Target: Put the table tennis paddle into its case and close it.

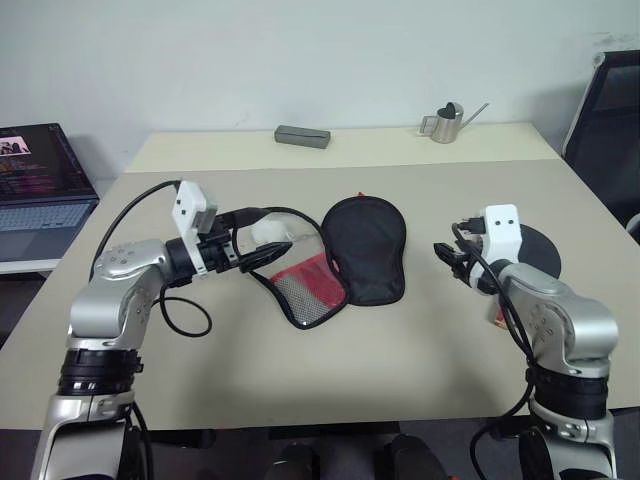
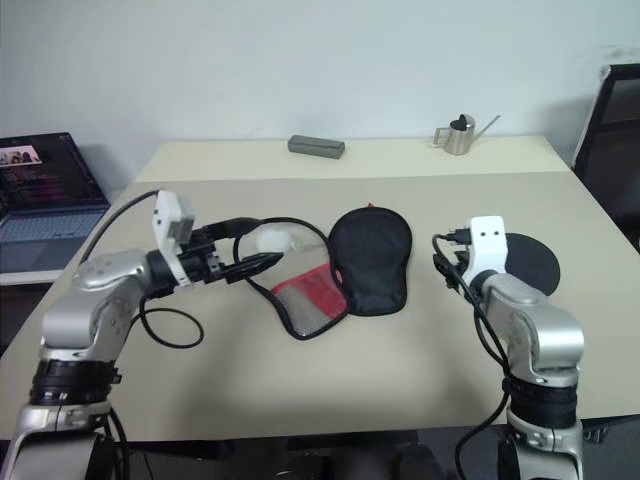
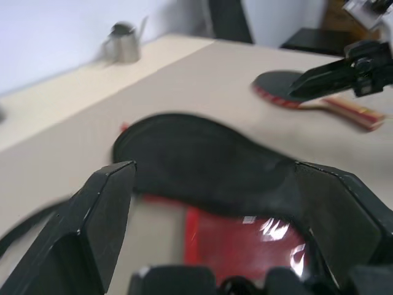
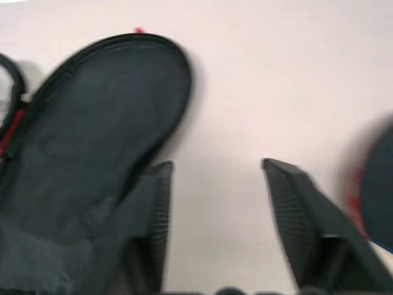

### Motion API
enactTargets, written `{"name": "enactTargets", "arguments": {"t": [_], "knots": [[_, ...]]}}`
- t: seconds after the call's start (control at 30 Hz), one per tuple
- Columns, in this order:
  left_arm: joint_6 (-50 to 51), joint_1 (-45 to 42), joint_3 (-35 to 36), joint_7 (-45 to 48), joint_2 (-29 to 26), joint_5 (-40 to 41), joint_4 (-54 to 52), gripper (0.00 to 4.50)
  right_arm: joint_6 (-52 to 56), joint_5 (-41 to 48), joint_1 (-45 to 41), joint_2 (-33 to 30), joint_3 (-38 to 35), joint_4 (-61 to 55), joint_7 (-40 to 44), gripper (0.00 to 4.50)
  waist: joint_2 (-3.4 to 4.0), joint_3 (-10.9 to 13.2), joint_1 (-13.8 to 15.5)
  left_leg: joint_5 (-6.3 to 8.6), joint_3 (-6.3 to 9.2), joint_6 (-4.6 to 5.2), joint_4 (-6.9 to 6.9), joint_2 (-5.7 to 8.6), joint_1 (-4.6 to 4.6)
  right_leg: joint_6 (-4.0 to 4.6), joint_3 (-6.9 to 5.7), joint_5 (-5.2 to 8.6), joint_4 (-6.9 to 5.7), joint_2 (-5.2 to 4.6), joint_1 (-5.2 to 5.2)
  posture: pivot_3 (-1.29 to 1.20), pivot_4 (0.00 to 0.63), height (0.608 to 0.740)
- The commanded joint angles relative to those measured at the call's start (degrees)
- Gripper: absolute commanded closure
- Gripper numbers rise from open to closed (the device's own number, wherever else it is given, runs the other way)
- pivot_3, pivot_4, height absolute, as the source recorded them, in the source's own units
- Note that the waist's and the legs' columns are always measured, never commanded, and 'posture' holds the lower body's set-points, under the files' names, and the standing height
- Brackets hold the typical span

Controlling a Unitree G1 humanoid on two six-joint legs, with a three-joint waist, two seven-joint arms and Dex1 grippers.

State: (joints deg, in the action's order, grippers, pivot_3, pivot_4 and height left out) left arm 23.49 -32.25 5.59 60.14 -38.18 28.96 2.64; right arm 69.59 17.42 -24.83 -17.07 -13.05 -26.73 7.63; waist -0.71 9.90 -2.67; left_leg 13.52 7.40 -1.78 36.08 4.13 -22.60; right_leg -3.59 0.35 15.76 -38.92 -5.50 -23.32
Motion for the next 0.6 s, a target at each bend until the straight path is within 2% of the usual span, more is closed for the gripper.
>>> {"name": "enactTargets", "arguments": {"t": [0.03,0.1,0.4,0.6], "knots": [[0.63,-3.30,-1.17,2.86,0.62,1.42,-0.22,0.00,2.48,-1.07,2.34,1.38,-1.54,-7.14,-3.33,0.59,0.00,0.00,-0.10,0.00,0.00,0.00,0.00,0.00,0.00,0.00,0.00,0.00,0.00,0.00,0.00,0.00,0.150,0.740],[1.61,-5.17,-2.63,5.28,1.26,2.09,0.49,0.00,2.97,-2.81,4.68,2.35,-1.91,-9.67,-5.91,0.06,0.00,0.00,-0.14,0.00,-0.03,0.00,0.00,0.01,0.01,0.00,0.04,0.00,-0.01,0.00,0.00,0.00,0.150,0.740],[-0.11,-11.49,-10.22,14.63,1.89,-1.81,1.73,0.00,1.98,-6.99,9.98,5.13,-4.47,-11.83,-10.80,0.06,-0.01,0.01,-0.16,0.00,-0.03,0.00,0.00,0.10,0.02,-0.01,0.02,0.01,-0.01,0.02,0.01,0.00,0.150,0.740],[0.53,-12.87,-11.22,14.42,2.37,-2.48,0.27,0.00,-1.12,-9.34,11.39,6.23,-5.71,-9.01,-12.44,0.06,-0.01,0.01,-0.26,0.00,-0.05,0.01,0.00,0.09,0.04,-0.01,0.04,0.01,-0.02,0.04,0.01,0.00,0.150,0.740]]}}
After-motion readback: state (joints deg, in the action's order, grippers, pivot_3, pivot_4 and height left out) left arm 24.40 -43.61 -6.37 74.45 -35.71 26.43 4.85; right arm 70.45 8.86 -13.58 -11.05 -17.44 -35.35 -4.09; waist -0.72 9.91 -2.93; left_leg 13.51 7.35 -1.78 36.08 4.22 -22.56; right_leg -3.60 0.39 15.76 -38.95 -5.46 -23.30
